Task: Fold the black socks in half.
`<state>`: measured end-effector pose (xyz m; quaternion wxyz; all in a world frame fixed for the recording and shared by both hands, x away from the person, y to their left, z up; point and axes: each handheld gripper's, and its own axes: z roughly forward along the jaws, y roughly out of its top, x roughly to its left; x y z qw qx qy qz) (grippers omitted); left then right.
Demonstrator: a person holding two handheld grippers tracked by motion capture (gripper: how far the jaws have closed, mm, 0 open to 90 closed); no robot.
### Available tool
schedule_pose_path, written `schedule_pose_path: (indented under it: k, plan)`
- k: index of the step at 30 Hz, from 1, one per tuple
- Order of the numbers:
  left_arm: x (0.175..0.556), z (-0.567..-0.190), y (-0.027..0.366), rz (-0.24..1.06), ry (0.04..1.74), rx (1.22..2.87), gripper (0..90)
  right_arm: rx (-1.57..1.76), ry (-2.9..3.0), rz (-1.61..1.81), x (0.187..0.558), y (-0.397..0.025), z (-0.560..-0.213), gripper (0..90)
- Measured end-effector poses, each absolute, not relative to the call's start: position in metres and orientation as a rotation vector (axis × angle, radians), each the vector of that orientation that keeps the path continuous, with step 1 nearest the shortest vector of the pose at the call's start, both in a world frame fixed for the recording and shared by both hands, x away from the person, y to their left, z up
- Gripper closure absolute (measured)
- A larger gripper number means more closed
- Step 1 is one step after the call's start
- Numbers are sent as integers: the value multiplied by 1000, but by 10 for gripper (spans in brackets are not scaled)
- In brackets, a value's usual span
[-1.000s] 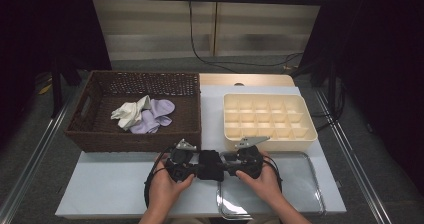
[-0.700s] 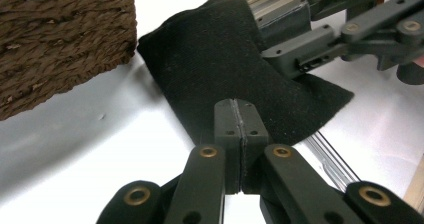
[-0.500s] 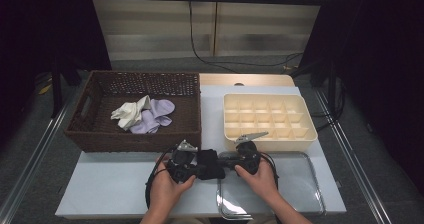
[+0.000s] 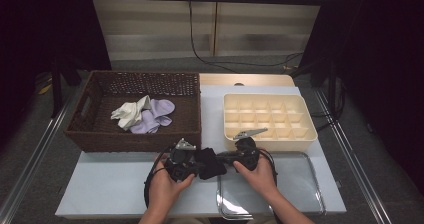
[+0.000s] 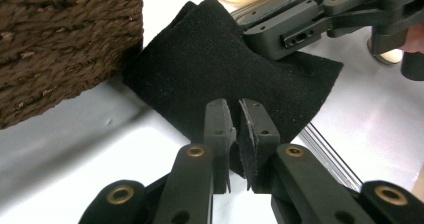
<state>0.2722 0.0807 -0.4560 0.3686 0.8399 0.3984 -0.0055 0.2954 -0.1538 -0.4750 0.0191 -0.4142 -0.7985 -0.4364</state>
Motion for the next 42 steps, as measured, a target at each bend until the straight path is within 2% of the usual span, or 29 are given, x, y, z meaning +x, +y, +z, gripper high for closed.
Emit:
schedule_pose_path:
  k: [5, 9, 13, 15, 16, 18, 27, 30, 42]
  plan:
    - [272, -456, 81, -13, 1021, 2160, 828, -1306, -2445, -1406, 295, -156, -469, 608]
    - [272, -456, 80, -4, 1023, 2161, 828, -1280, -2438, -1372, 298, -149, -475, 570]
    - [272, -457, 81, -2, 1016, 2168, 828, -1291, -2396, -1366, 300, -149, -480, 633]
    - [272, -456, 81, -4, 1011, 2170, 827, -1294, -2346, -1368, 301, -151, -483, 707]
    - [272, -456, 81, -1, 1009, 2172, 827, -1295, -2326, -1368, 301, -153, -483, 788]
    - [272, -456, 81, 2, 1005, 2167, 819, -1284, -2352, -1366, 300, -154, -481, 840]
    - [275, -453, 92, 34, 985, 2109, 614, -1251, -2368, -1386, 299, -155, -460, 858]
    - [275, -452, 96, 85, 963, 2111, 559, -1250, -2370, -1392, 298, -160, -449, 858]
    - [274, -468, 101, 208, 906, 2149, 433, -1258, -2381, -1404, 302, -179, -416, 857]
